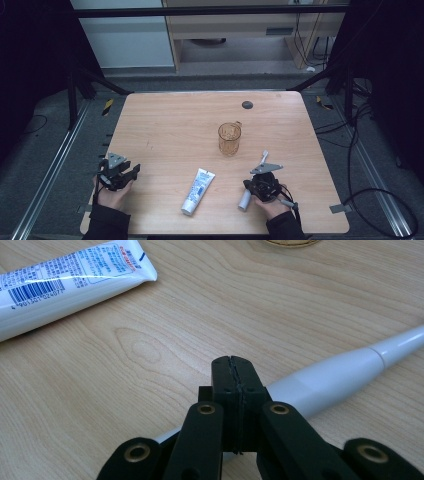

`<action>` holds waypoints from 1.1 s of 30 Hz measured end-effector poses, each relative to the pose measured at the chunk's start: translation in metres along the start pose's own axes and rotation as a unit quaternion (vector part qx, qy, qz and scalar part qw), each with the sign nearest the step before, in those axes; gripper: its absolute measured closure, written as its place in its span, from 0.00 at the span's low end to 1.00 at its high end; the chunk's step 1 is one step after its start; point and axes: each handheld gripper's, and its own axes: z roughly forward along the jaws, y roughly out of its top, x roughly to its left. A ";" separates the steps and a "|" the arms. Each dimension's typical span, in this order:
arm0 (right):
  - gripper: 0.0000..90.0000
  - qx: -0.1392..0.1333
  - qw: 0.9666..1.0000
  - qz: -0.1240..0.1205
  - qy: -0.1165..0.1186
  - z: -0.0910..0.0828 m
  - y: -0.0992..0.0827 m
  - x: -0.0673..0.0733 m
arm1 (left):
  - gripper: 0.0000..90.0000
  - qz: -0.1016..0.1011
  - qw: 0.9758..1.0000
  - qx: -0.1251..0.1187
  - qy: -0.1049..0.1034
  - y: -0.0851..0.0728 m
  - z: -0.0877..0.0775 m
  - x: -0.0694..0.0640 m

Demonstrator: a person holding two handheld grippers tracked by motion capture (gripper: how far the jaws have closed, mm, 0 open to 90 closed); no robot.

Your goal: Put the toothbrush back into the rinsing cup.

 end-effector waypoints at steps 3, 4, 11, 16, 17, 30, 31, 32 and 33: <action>1.00 -0.001 1.000 0.003 0.003 -0.001 -0.001 0.000 | 0.64 0.000 1.000 0.000 0.000 0.000 0.000 0.000; 1.00 -0.001 1.000 0.003 0.004 -0.001 -0.001 0.000 | 0.64 0.000 1.000 0.000 0.000 0.000 0.000 0.000; 1.00 -0.001 1.000 0.005 0.003 -0.003 -0.003 -0.002 | 0.64 0.000 1.000 0.000 0.000 0.000 0.000 0.000; 1.00 0.001 1.000 0.007 0.003 -0.005 -0.005 -0.002 | 0.64 0.000 1.000 0.000 0.000 0.000 0.000 0.000; 1.00 0.001 1.000 0.007 0.003 -0.005 -0.005 -0.002 | 0.64 0.000 1.000 0.000 0.000 0.000 0.000 0.000; 1.00 0.001 1.000 0.011 0.000 -0.011 -0.010 -0.005 | 0.64 0.000 1.000 0.001 0.000 0.000 0.000 0.000; 1.00 0.001 1.000 0.012 0.000 -0.011 -0.010 -0.005 | 0.64 0.000 1.000 0.001 0.000 0.000 0.000 0.000; 1.00 0.000 1.000 0.010 0.000 -0.011 -0.010 -0.006 | 0.64 0.000 1.000 0.001 0.001 0.000 0.000 0.000; 1.00 0.002 1.000 0.012 0.000 -0.012 -0.011 -0.006 | 0.64 0.000 1.000 0.001 0.000 0.000 0.000 0.000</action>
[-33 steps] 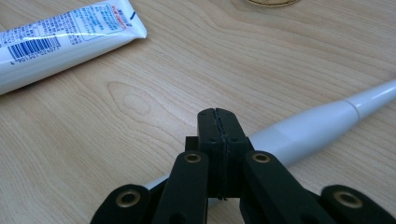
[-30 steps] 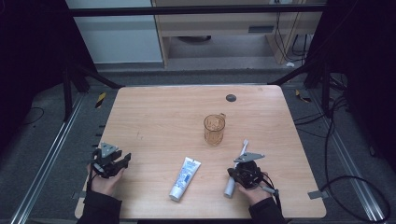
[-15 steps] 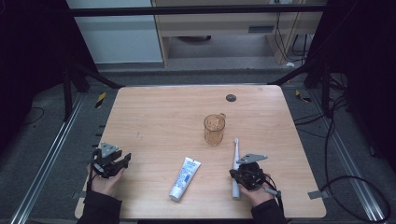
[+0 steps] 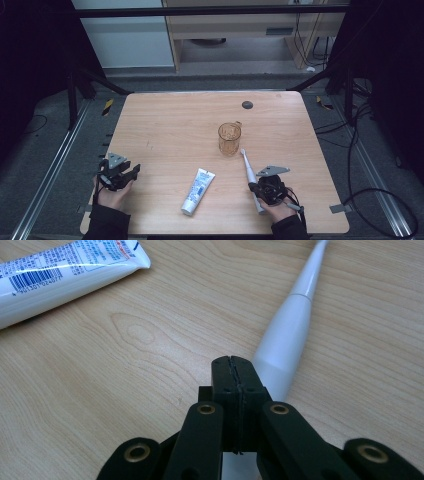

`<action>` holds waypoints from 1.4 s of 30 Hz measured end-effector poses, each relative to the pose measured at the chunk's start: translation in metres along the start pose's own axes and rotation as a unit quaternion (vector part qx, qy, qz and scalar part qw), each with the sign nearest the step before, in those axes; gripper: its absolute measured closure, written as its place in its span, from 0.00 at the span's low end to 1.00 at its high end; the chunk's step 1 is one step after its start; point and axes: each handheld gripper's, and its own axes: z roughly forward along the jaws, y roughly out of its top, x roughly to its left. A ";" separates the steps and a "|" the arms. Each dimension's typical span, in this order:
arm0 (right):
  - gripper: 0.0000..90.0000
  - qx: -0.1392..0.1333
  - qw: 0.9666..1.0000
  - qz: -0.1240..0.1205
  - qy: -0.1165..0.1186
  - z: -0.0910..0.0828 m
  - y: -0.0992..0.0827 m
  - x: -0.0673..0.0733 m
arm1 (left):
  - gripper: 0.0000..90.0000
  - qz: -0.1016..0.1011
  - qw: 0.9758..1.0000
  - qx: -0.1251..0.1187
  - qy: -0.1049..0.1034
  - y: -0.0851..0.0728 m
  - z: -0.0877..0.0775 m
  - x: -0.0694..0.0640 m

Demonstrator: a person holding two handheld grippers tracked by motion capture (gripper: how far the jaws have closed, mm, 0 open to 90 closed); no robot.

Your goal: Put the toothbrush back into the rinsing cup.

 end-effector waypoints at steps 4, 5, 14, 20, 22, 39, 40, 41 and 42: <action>1.00 0.000 1.000 0.002 0.000 -0.001 -0.001 -0.001 | 0.64 0.000 1.000 0.000 0.000 0.000 0.000 0.000; 1.00 -0.001 1.000 0.001 -0.001 -0.001 -0.001 -0.001 | 0.64 0.000 1.000 0.000 0.000 0.000 0.000 0.000; 0.95 -0.026 1.000 0.009 -0.011 -0.016 0.009 -0.007 | 0.63 0.000 1.000 0.001 -0.001 0.000 0.001 0.000; 0.82 -0.044 0.998 0.016 -0.030 -0.031 0.022 -0.015 | 0.63 -0.001 1.000 0.000 -0.002 0.000 0.001 0.001; 0.76 -0.047 0.998 0.023 -0.038 -0.035 0.028 -0.017 | 0.63 0.000 1.000 0.000 -0.002 0.000 0.001 0.001; 0.60 -0.022 0.998 0.030 -0.057 -0.035 0.059 -0.022 | 0.60 0.009 1.000 0.004 0.004 0.000 0.002 0.000; 0.60 -0.017 0.998 0.031 -0.056 -0.032 0.060 -0.022 | 0.60 0.009 1.000 0.005 0.005 0.000 0.002 0.000; 0.59 -0.013 0.998 0.030 -0.056 -0.030 0.061 -0.022 | 0.60 0.010 1.000 0.005 0.005 0.000 0.003 0.001; 0.59 -0.008 0.998 0.030 -0.056 -0.028 0.062 -0.021 | 0.60 0.010 1.000 0.005 0.005 0.000 0.002 0.001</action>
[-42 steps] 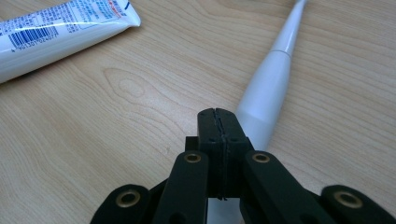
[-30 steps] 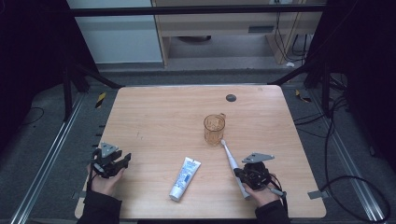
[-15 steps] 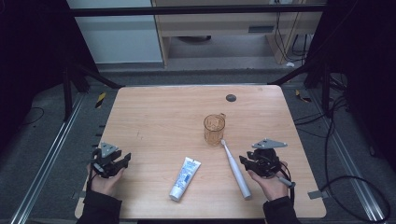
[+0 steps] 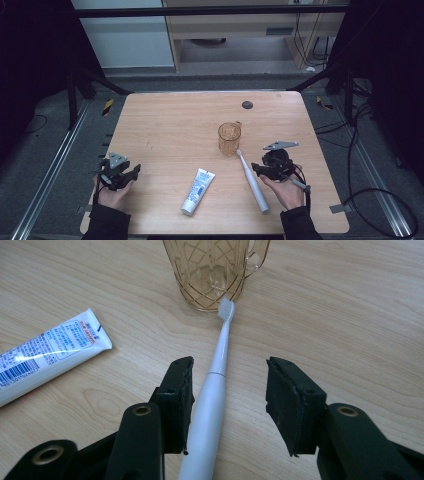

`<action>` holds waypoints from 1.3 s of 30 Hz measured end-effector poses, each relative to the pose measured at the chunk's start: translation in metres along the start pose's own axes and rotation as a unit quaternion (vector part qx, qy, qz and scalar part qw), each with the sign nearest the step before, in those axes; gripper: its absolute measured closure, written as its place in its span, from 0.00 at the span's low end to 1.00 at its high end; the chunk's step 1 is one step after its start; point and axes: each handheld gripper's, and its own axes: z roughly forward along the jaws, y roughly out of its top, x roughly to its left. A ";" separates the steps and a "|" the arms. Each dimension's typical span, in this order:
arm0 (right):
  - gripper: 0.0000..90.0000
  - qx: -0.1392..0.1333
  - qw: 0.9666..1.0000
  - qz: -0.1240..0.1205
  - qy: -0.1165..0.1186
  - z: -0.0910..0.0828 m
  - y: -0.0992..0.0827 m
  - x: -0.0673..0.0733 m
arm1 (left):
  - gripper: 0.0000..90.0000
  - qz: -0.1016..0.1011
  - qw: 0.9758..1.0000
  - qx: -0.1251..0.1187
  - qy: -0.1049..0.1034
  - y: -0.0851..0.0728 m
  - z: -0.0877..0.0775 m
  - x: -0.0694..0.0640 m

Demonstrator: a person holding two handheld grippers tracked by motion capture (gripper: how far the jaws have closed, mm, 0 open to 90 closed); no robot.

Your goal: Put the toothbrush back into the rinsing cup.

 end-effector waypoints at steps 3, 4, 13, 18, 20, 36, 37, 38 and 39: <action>0.58 0.017 1.000 0.000 -0.001 0.006 0.003 0.002 | 0.59 0.000 1.000 -0.001 0.002 0.000 0.000 0.000; 0.58 0.021 1.000 -0.002 -0.002 0.008 0.004 0.002 | 0.59 0.001 1.000 -0.001 0.002 0.000 0.000 0.000; 0.59 0.071 0.997 0.000 -0.003 0.029 0.008 0.003 | 0.58 0.002 1.000 0.002 0.003 0.000 0.000 0.001; 0.60 0.090 0.996 -0.002 0.001 0.034 0.007 0.003 | 0.58 0.002 1.000 0.004 0.002 0.000 0.001 0.001; 0.61 0.098 0.995 -0.002 0.002 0.037 0.007 0.003 | 0.58 0.002 1.000 0.005 0.002 0.000 0.001 0.001; 0.61 0.150 0.989 -0.012 0.011 0.056 -0.001 0.010 | 0.58 0.008 1.000 0.013 0.003 0.000 0.002 -0.001; 0.61 0.153 0.988 -0.010 0.011 0.057 -0.001 0.010 | 0.57 0.008 1.000 0.014 0.002 0.000 0.003 -0.001; 0.61 0.153 0.988 -0.010 0.011 0.058 -0.001 0.010 | 0.57 0.008 1.000 0.014 0.002 0.000 0.003 -0.001; 0.61 0.157 0.988 -0.008 0.011 0.059 -0.001 0.011 | 0.57 0.007 1.000 0.015 0.001 0.000 0.003 -0.002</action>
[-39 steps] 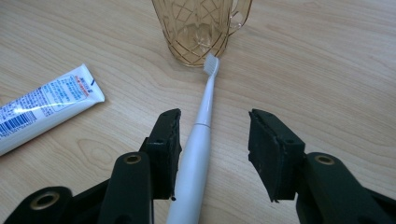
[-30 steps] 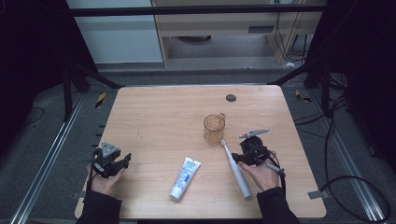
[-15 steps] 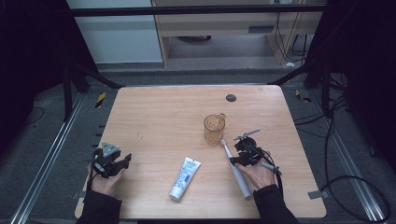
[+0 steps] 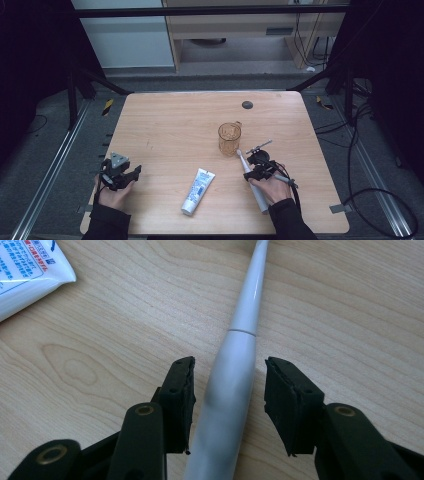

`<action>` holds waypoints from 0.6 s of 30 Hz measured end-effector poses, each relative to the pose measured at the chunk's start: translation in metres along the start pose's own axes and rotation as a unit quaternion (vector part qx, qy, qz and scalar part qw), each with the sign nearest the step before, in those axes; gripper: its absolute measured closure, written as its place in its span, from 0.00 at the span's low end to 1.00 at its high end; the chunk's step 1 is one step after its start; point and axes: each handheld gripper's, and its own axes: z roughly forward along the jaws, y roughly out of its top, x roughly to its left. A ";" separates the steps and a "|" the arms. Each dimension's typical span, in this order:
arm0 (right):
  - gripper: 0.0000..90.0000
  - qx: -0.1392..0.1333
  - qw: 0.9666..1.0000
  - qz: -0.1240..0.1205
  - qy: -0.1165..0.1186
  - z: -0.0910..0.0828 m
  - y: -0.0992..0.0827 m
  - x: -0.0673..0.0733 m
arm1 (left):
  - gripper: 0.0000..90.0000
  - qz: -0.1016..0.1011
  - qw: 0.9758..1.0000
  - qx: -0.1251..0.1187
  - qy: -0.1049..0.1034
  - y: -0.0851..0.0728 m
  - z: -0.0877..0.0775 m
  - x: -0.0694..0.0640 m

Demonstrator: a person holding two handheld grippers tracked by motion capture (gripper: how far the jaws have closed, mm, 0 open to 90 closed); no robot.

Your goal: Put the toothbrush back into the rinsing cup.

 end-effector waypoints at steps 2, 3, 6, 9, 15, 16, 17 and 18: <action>0.62 0.002 1.000 -0.001 0.000 0.001 0.000 0.001 | 0.57 0.001 1.000 0.000 0.000 0.000 0.000 0.000; 0.62 0.004 1.000 -0.002 0.000 0.002 0.000 0.001 | 0.57 0.001 1.000 0.000 0.000 0.000 0.000 0.000; 0.63 0.008 1.000 0.000 0.001 0.004 0.000 0.001 | 0.57 0.000 1.000 0.000 0.000 0.000 0.000 -0.001; 0.64 0.015 1.000 -0.004 0.000 0.009 -0.001 0.001 | 0.57 0.001 1.000 0.002 -0.001 0.000 0.001 0.000; 0.68 0.020 1.000 0.000 0.000 0.013 -0.002 0.000 | 0.58 0.000 1.000 0.003 -0.002 0.000 0.001 0.000; 0.69 0.020 1.000 0.001 0.000 0.013 -0.002 0.000 | 0.58 0.000 1.000 0.003 -0.002 0.000 0.001 0.000; 0.69 0.020 1.000 -0.001 0.000 0.013 -0.002 0.000 | 0.58 0.001 1.000 0.003 -0.002 0.000 0.001 0.000; 0.70 0.020 1.000 -0.001 -0.001 0.013 -0.002 0.000 | 0.58 0.001 1.000 0.003 -0.002 0.000 0.001 0.000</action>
